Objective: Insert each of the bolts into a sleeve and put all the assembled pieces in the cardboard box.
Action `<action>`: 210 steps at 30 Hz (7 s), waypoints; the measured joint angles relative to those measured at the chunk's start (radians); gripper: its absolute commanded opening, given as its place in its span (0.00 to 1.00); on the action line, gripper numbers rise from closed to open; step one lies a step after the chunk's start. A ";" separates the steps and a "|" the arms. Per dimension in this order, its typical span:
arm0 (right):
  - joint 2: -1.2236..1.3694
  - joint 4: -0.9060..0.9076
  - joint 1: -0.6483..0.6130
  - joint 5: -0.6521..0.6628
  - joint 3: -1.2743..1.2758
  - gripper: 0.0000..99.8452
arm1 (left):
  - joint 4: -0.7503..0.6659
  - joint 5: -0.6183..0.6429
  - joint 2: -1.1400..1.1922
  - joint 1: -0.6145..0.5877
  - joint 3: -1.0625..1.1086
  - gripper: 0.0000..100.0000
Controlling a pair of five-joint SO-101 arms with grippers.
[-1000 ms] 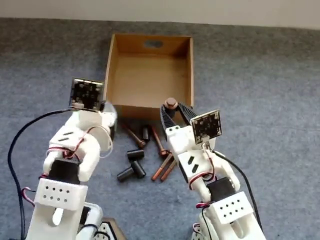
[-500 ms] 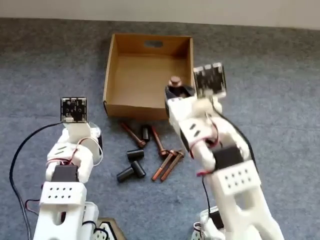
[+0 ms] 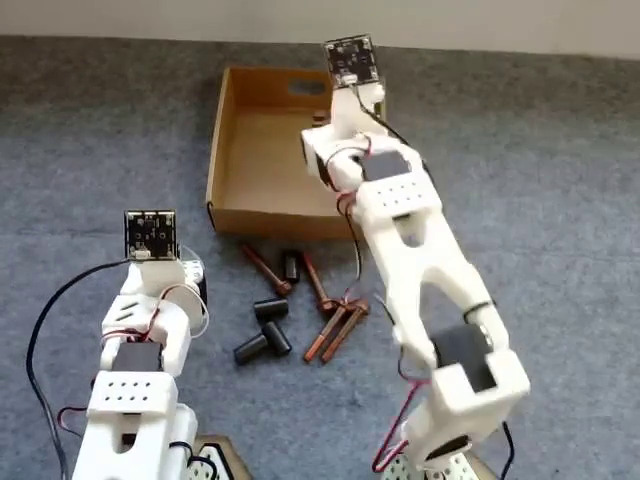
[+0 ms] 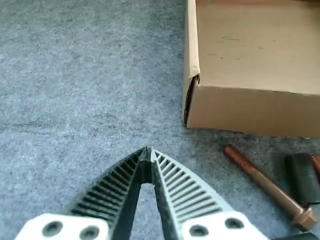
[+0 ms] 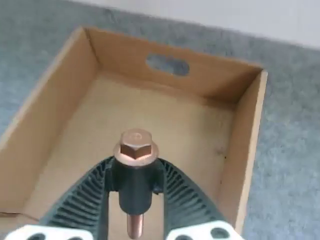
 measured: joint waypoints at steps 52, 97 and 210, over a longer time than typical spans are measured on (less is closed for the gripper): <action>0.907 0.795 0.074 -0.095 -1.181 0.01 | -0.005 0.000 0.000 0.000 0.000 0.01; 0.905 0.939 -0.008 -0.095 -1.482 0.01 | -0.005 0.000 0.000 0.000 0.000 0.01; 0.433 1.065 0.064 -0.095 -1.573 0.01 | -0.023 0.000 0.000 0.000 0.000 0.01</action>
